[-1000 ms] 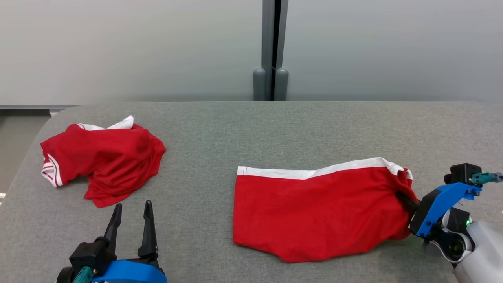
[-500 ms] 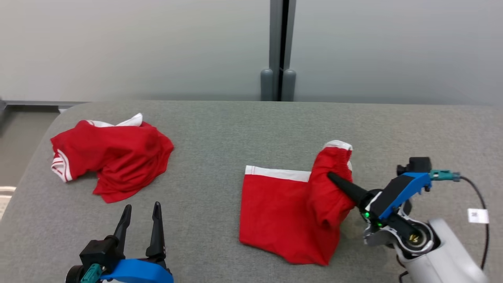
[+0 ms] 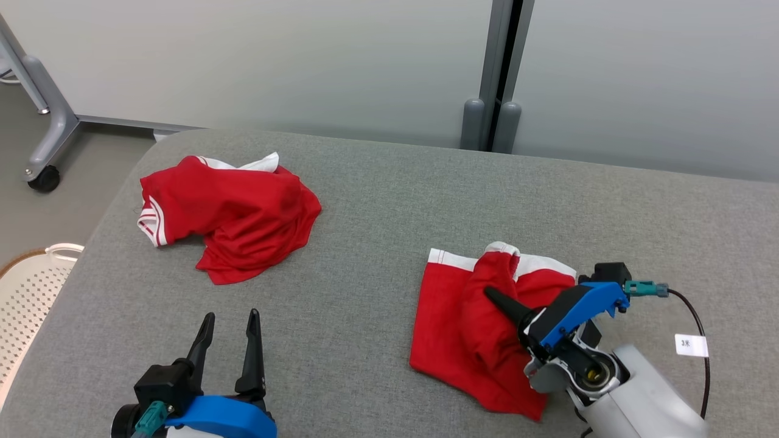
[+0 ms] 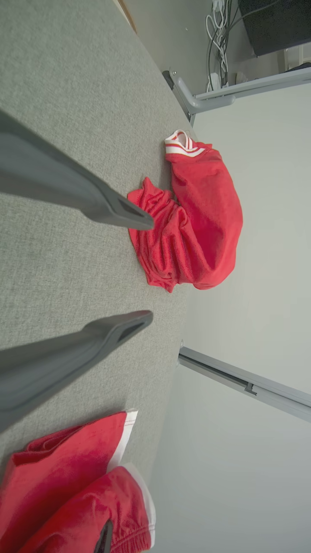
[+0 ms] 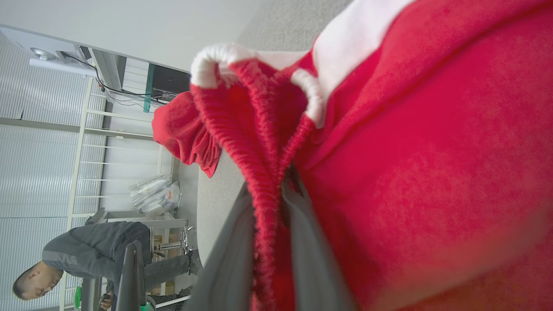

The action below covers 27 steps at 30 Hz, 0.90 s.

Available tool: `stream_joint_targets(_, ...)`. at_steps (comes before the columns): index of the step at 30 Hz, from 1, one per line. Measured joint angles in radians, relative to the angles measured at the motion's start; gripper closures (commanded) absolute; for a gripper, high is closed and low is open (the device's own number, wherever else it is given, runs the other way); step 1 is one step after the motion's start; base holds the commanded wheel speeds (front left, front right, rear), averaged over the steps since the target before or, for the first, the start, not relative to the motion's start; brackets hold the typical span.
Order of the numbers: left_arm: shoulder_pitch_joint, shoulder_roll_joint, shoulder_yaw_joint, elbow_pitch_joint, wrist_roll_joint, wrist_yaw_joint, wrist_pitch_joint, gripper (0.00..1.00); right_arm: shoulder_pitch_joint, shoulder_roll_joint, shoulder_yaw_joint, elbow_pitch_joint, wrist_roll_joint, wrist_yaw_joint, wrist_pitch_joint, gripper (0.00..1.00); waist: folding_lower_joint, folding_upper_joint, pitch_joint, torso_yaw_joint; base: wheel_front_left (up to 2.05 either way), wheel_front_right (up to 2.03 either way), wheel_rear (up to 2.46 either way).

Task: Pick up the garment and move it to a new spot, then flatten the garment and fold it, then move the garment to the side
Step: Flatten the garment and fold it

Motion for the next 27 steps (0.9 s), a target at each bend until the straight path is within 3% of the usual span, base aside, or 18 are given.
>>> stream_joint_targets(1,-0.001,0.000,0.000,0.001,0.000,0.000,0.000,0.00,-0.008,0.002,0.004,0.005,0.006,0.000,-0.006,0.00,0.0000,0.0000,0.001,0.001,0.00,0.00,0.00)
stream_joint_targets(5,-0.003,0.000,0.000,0.001,-0.005,0.000,0.000,0.00,-0.022,0.007,0.038,-0.030,0.053,0.000,-0.004,0.00,0.0000,0.0000,0.006,-0.008,0.00,0.00,0.00)
stream_joint_targets(13,-0.007,-0.001,0.003,-0.001,-0.006,-0.004,0.000,0.00,0.006,0.000,0.104,-0.266,0.109,0.000,-0.054,0.00,0.0000,0.0000,0.009,-0.056,0.00,0.00,0.00)
stream_joint_targets(18,-0.009,0.000,0.004,-0.013,-0.001,-0.004,0.000,0.00,0.041,-0.071,0.129,-0.412,0.083,0.000,-0.131,0.00,-0.0001,0.0000,0.004,-0.084,0.00,0.00,0.00)
stream_joint_targets(19,-0.008,0.000,0.004,-0.022,0.003,-0.004,0.000,0.00,0.062,-0.112,0.145,-0.465,0.057,0.000,-0.178,0.00,-0.0001,0.0000,-0.001,-0.098,0.00,0.00,0.00)
stream_joint_targets(27,0.005,0.010,0.007,-0.055,0.012,-0.004,0.000,0.00,0.105,-0.256,0.169,-0.499,-0.110,0.000,-0.414,0.00,-0.0002,0.0000,-0.029,-0.164,0.00,0.00,0.00)
